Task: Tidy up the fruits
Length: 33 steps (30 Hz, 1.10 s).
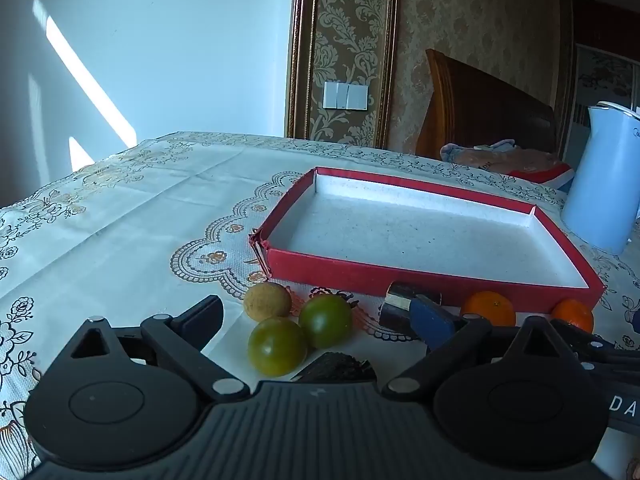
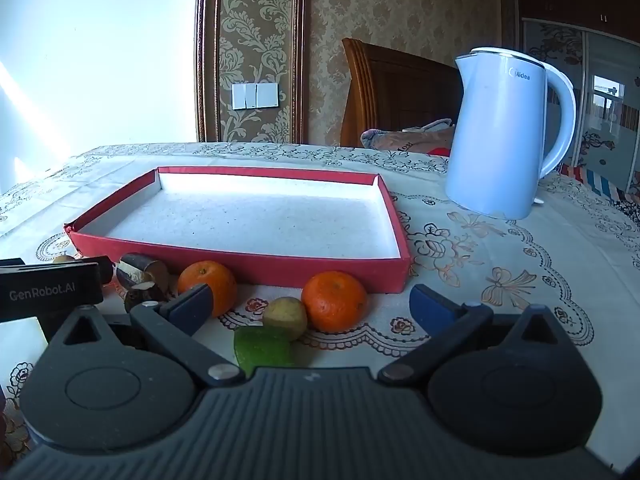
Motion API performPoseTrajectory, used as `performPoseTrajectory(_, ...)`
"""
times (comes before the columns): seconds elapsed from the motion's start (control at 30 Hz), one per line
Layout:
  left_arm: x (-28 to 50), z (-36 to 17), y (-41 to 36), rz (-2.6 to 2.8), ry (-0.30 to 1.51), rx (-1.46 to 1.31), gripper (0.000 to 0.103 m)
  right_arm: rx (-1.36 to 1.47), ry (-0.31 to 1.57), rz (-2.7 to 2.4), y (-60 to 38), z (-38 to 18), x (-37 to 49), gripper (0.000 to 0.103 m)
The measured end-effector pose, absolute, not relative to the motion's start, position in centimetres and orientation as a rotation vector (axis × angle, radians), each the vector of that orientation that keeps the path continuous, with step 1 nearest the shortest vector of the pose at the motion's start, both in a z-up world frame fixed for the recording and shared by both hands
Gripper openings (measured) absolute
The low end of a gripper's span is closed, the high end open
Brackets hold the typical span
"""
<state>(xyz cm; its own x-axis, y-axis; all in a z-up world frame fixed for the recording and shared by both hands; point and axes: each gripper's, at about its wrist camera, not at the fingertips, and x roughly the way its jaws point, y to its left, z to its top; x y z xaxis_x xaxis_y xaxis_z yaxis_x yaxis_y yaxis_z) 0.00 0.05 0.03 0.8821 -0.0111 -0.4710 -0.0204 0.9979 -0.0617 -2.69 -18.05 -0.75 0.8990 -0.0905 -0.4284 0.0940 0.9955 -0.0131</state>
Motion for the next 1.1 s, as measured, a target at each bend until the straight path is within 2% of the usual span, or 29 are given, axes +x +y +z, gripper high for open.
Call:
performPoseTrajectory(0.5, 0.4, -0.5, 0.0, -0.003, 0.506, -0.057, 0.1, 0.046, 0.396, -0.059, -18.7, -0.3, -3.7, 0.103)
performPoseTrajectory(1.1, 0.2, -0.5, -0.1, -0.02, 0.5, -0.054, 0.1, 0.026, 0.431, -0.047, -19.3, -0.6, -3.7, 0.103)
